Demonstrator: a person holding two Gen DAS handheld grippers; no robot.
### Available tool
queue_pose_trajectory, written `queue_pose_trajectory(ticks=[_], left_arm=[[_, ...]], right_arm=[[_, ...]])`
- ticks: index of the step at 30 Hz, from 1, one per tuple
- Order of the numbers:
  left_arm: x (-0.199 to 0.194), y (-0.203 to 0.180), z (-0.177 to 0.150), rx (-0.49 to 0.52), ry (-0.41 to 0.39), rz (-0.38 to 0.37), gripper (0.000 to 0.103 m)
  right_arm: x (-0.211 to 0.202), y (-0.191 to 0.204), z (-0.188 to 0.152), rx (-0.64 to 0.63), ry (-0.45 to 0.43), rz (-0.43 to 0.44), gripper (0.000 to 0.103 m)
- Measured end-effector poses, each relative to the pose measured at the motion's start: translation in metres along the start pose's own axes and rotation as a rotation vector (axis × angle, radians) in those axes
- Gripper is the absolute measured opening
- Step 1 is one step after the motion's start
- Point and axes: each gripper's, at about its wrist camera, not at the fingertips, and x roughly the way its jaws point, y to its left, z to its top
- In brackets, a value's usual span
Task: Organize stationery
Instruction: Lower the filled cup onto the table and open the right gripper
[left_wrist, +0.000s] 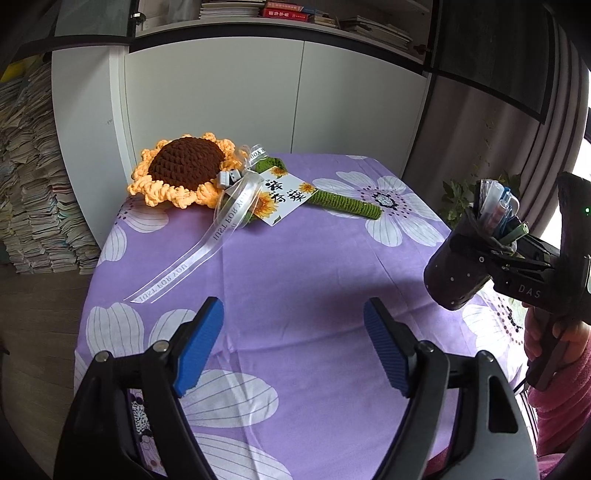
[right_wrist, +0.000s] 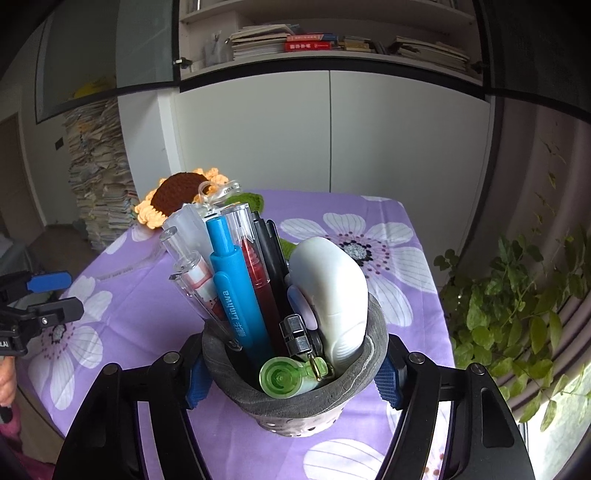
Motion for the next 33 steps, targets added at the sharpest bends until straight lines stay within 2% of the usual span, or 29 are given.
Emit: queue_pose_trajectory(ticks=[7, 13, 22, 24, 33], left_arm=[[-0.009, 0.024, -0.006, -0.056, -0.024, 0.042, 0.08], [-0.013, 0.033, -0.012, -0.07, -0.048, 0.099, 0.082], [-0.015, 0.042, -0.013, -0.088, -0.07, 0.115, 0.088], [-0.016, 0.043, -0.013, -0.087, -0.073, 0.116, 0.088], [-0.018, 0.047, -0.013, -0.079, -0.077, 0.119, 0.091]], right_arm=[[0.018, 0.046, 0.017, -0.078, 0.004, 0.056, 0.072], [0.042, 0.08, 0.028, -0.118, 0.032, 0.058, 0.072], [0.071, 0.085, 0.055, -0.04, 0.06, 0.075, 0.072], [0.078, 0.086, 0.06, -0.027, 0.058, 0.058, 0.072], [0.106, 0.087, 0.054, 0.025, 0.102, 0.03, 0.072]])
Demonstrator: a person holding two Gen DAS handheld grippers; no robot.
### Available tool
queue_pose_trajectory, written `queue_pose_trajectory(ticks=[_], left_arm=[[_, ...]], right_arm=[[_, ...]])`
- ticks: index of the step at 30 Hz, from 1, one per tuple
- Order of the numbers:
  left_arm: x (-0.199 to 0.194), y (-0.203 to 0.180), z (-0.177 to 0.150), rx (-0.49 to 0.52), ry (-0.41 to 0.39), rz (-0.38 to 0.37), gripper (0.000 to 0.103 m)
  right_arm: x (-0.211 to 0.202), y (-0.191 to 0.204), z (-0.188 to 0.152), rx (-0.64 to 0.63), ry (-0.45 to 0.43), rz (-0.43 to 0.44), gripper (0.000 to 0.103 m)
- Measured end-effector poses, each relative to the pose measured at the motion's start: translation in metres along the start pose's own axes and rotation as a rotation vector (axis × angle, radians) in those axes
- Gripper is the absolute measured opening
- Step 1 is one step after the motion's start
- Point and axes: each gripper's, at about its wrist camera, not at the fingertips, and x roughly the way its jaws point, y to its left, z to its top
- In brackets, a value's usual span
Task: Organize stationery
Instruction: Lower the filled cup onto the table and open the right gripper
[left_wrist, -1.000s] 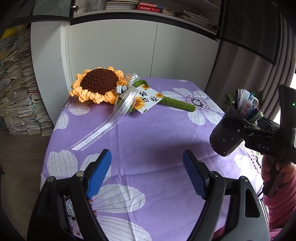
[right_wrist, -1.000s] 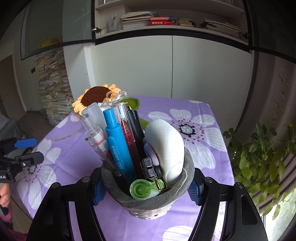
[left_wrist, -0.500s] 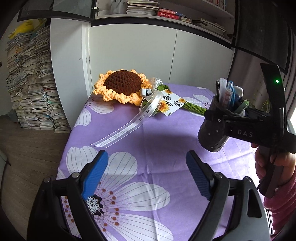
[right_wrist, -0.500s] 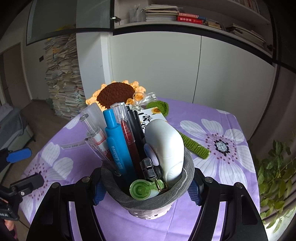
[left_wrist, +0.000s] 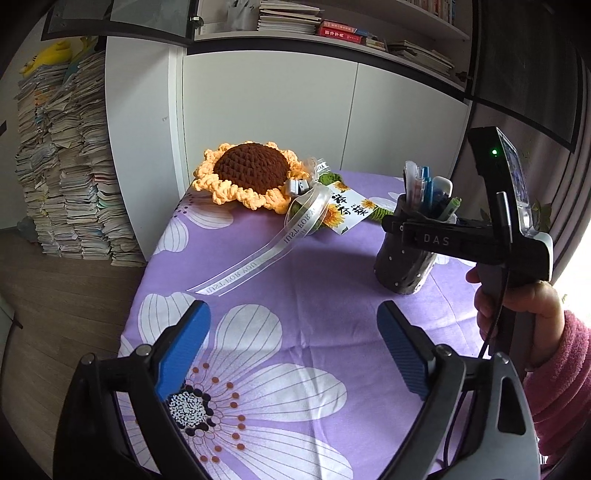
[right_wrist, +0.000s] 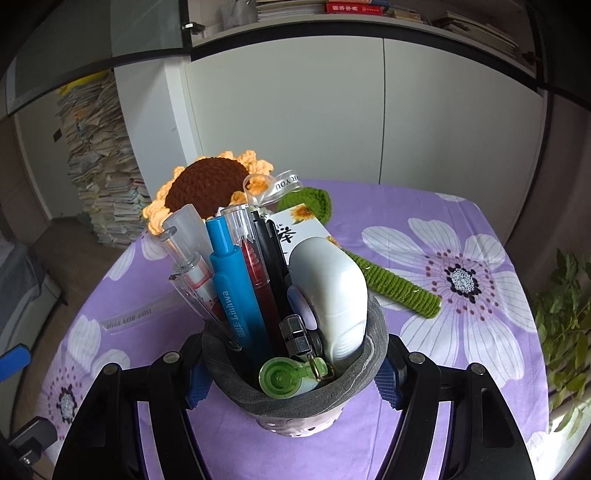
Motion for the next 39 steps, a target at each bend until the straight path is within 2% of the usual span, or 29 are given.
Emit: queue_pose_trajectory(ticks=[10, 24, 26, 28, 39], left_arm=[[0.002, 0.0, 0.0, 0.001, 0.01, -0.009, 0.093], [0.004, -0.008, 0.001, 0.007, 0.01, -0.013, 0.094], [0.004, -0.009, 0.001, 0.006, 0.009, -0.014, 0.095], [0.003, -0.011, 0.001, 0.008, 0.007, -0.016, 0.096], [-0.001, -0.032, 0.009, 0.039, -0.024, -0.012, 0.098]], right_arm=[[0.007, 0.005, -0.004, -0.051, -0.028, -0.056, 0.072], [-0.001, 0.004, -0.004, -0.06, -0.024, -0.035, 0.073], [-0.002, 0.002, -0.005, -0.063, -0.018, -0.029, 0.076], [-0.006, 0.0, -0.007, -0.067, -0.036, -0.044, 0.084], [-0.031, -0.005, -0.029, -0.096, -0.047, -0.046, 0.085]])
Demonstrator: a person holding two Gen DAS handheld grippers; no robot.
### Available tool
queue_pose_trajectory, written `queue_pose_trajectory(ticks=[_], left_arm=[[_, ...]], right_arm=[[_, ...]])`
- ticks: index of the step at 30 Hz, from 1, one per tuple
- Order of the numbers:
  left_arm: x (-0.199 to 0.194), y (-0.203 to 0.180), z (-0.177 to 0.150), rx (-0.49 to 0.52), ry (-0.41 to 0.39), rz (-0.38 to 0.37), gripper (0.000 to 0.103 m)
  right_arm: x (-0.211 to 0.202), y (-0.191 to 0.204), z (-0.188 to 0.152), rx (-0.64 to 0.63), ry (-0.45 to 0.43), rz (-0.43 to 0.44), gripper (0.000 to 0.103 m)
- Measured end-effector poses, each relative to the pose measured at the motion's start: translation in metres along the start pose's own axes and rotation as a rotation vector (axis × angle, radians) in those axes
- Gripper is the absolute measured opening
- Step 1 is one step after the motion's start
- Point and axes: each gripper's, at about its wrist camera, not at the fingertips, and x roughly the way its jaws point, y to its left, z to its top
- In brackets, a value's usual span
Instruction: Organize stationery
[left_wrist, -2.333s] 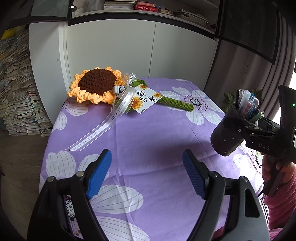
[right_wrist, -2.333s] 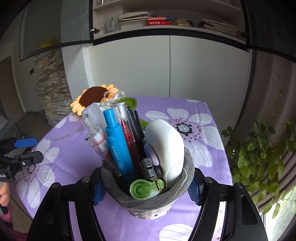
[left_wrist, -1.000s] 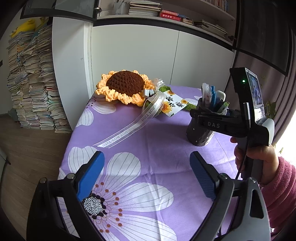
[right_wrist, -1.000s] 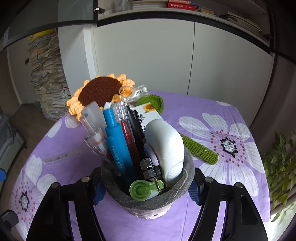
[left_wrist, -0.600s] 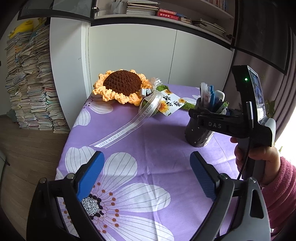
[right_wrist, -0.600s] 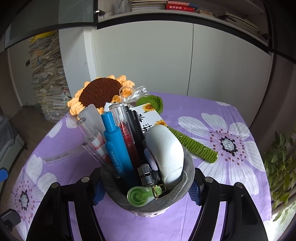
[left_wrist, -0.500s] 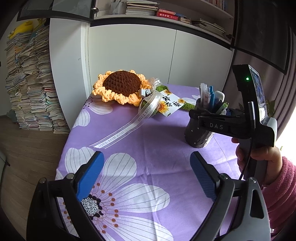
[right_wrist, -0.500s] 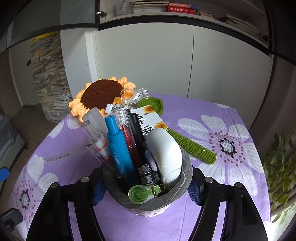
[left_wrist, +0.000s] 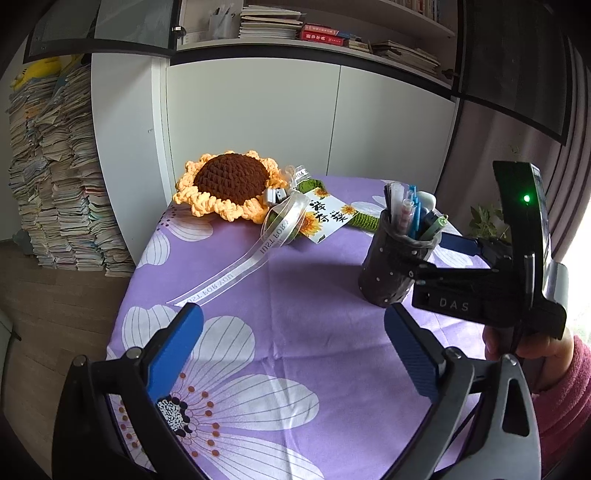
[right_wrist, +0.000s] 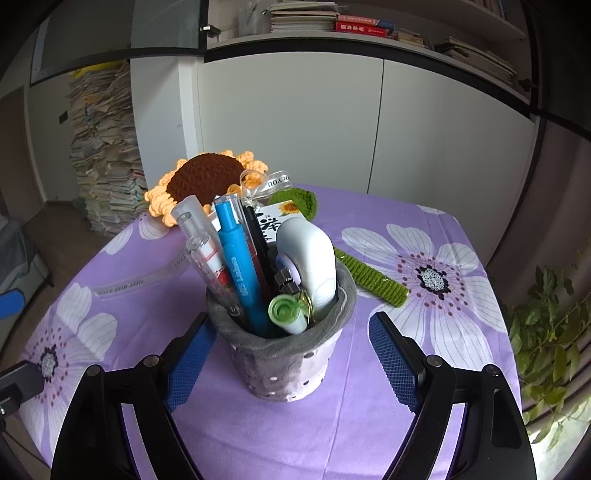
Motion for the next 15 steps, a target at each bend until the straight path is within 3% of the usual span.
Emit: queue_pose_trajectory(ticks=[7, 15], left_arm=[[-0.012, -0.02, 0.009, 0.054, -0.055, 0.031, 0.099], [-0.022, -0.036, 0.011, 0.057, -0.067, 0.06, 0.099]], right_arm=[[-0.031, -0.003, -0.015, -0.01, -0.014, -0.018, 0.085], [-0.073, -0.019, -0.025, 0.001, -0.065, -0.119, 0.085]])
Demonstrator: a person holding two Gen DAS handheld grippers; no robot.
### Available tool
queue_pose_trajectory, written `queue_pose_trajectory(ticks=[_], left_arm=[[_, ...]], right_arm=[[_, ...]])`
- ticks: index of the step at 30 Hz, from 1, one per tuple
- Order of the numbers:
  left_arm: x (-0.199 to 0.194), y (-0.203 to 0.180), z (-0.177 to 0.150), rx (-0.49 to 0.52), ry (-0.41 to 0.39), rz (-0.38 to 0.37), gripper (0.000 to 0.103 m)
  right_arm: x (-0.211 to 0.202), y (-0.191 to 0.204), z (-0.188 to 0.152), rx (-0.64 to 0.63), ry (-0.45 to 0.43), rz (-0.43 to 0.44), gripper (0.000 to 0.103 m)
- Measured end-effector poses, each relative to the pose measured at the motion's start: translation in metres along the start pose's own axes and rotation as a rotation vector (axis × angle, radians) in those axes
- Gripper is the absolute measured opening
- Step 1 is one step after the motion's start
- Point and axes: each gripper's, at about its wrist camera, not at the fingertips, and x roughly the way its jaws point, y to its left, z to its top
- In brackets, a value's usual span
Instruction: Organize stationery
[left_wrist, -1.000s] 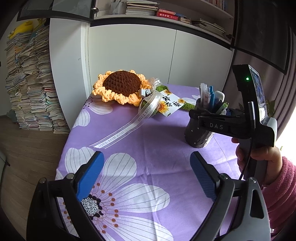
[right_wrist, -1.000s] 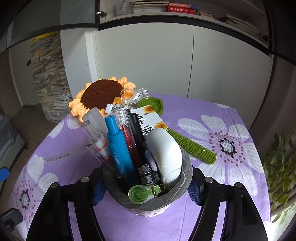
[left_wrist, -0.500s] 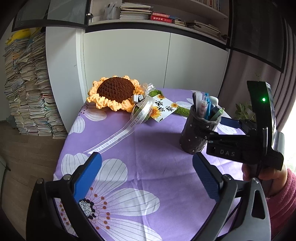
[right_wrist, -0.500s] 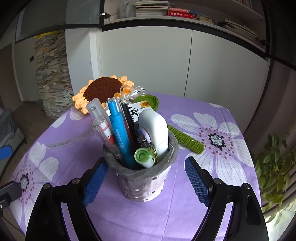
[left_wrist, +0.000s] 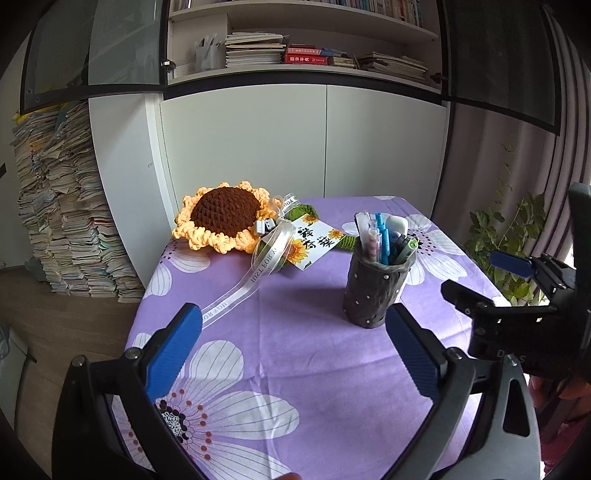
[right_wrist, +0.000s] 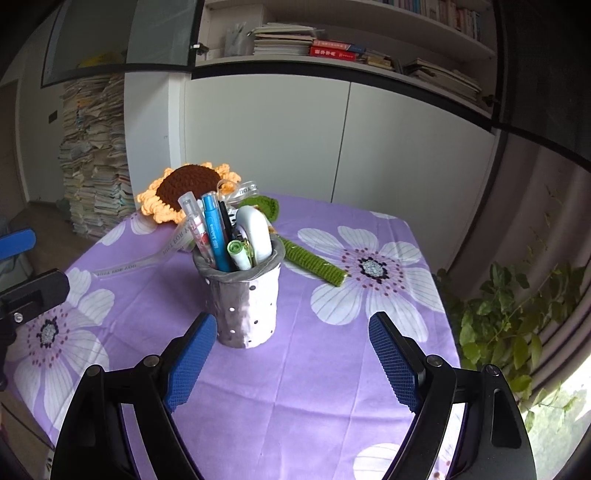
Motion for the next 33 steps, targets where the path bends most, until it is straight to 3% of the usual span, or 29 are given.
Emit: queue_pose_trajectory(ticks=[9, 17, 21, 29, 33], left_arm=[[-0.049, -0.018, 0.013, 0.05, -0.096, 0.038, 0.102], [-0.103, -0.029, 0.018, 0.064, -0.197, 0.018, 0.102], [-0.131, -0.037, 0.017, 0.086, -0.248, 0.008, 0.102], [-0.188, -0.05, 0.024, 0.09, -0.366, -0.002, 0.102], [-0.205, -0.053, 0.03, 0.088, -0.385, 0.008, 0.102]], right_arm=[[-0.074, -0.014, 0.014, 0.096, -0.122, -0.041, 0.085], [-0.143, -0.016, 0.019, 0.151, -0.221, -0.064, 0.085], [-0.178, -0.015, 0.013, 0.188, -0.282, -0.072, 0.097], [-0.244, -0.009, 0.014, 0.185, -0.374, -0.117, 0.097], [-0.268, -0.003, 0.015, 0.176, -0.424, -0.125, 0.102]])
